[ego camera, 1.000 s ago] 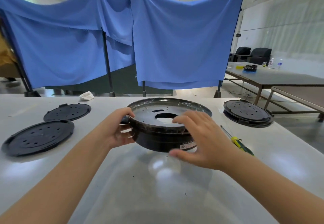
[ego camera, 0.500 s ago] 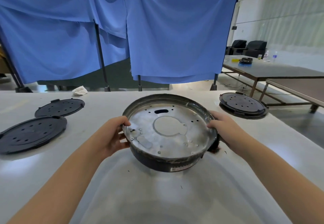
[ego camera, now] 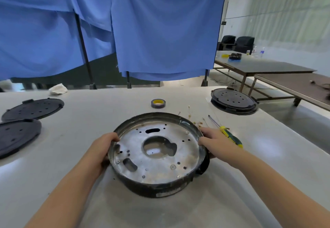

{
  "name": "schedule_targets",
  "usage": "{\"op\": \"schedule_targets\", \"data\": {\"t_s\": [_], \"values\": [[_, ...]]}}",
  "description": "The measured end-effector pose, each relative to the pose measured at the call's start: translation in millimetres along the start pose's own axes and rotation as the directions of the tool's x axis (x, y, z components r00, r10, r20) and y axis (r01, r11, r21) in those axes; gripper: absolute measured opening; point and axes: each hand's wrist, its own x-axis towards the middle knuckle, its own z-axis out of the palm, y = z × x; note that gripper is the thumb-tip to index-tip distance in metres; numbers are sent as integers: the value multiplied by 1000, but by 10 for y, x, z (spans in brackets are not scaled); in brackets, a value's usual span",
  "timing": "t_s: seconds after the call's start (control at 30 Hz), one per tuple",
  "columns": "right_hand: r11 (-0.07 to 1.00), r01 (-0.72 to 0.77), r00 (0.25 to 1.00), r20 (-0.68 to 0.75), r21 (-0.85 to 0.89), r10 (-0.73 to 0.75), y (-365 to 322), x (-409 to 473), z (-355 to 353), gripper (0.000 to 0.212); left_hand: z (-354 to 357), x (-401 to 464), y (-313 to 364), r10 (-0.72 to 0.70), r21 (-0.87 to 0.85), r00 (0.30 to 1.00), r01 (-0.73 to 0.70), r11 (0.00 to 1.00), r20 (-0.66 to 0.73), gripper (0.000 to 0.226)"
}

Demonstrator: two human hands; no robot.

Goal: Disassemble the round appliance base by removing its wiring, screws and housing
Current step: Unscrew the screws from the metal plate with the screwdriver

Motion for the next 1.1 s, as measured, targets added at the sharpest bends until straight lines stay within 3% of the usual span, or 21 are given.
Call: {"op": "schedule_targets", "data": {"t_s": [0.1, 0.17, 0.23, 0.3, 0.4, 0.5, 0.57, 0.83, 1.03, 1.1], "values": [[996, 50, 998, -33, -77, -53, 6, 36, -58, 20, -13, -15, 0, 33, 0, 999, -33, 999, -14, 8], [963, 87, 978, -163, -255, -132, 7, 58, -123, 33, -17, -39, -10, 43, -7, 999, -43, 999, -4, 12], [892, 85, 909, -332, -444, -252, 20, 102, -218, 38, -5, -51, -31, 42, -41, 999, -42, 998, 0, 19], [844, 26, 841, -445, -536, -308, 36, 173, -337, 26, 19, -62, -42, 46, -68, 999, -47, 997, -10, 21], [766, -185, 855, -485, -616, -183, 115, 293, -509, 21, 43, -79, -38, 58, -85, 998, -60, 995, -19, 22], [695, -372, 868, -497, -616, 24, 244, 343, -570, 38, 36, -85, -39, 69, -84, 998, -70, 994, -13, 19], [666, -421, 861, -501, -615, 82, 334, 356, -570, 38, 29, -89, -45, 72, -81, 997, -72, 994, 3, 18], [658, -392, 884, -460, -644, 76, 483, 372, -573, 25, -7, -87, -51, 35, -68, 999, -35, 997, 13, 19], [720, -353, 877, -480, -598, 31, 479, 343, -579, 54, -7, -88, -52, 43, -75, 999, -42, 996, 21, 19], [723, -373, 850, -527, -582, 14, 468, 335, -595, 52, -13, -82, -54, 45, -77, 999, -43, 996, 25, 20]]}}
